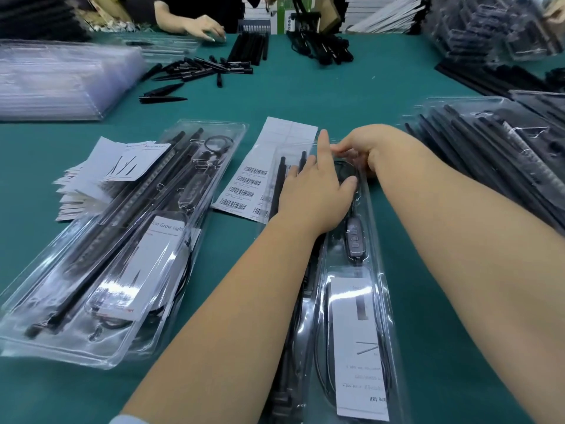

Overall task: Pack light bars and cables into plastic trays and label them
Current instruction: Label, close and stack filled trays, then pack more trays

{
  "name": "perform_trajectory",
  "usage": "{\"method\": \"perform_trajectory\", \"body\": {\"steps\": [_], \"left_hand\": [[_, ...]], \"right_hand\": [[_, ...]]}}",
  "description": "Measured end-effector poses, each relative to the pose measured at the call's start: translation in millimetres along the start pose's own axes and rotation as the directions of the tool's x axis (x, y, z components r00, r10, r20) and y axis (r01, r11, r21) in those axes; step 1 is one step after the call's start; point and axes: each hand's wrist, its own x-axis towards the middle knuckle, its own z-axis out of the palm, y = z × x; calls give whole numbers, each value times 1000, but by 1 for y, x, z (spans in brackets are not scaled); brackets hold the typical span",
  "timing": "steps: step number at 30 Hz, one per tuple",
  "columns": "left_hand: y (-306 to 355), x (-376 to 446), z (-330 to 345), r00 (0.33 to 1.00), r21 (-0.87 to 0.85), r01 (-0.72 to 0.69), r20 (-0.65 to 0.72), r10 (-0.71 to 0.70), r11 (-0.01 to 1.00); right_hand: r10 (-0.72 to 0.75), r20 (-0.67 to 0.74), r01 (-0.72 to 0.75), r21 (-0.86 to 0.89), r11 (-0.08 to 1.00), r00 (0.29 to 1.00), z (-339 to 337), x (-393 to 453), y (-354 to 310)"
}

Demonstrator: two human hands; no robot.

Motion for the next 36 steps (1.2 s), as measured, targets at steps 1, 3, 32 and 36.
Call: {"method": "perform_trajectory", "body": {"steps": [1,3,32,36], "left_hand": [[0,0,0,1000,-1,-5,-2,5,1000],[1,-1,0,1000,-17,-8,-12,8,1000],[2,-3,-1,999,-21,-21,-45,20,1000],[0,0,2,996,-2,-5,-85,5,1000]], "right_hand": [[-4,-2,4,12,1000,1000,0,0,0],[-17,-8,18,37,999,1000,0,2,1],[-66,-110,11,-441,898,992,12,8,-5],[-60,-147,-6,-416,909,987,13,7,-5]]}}
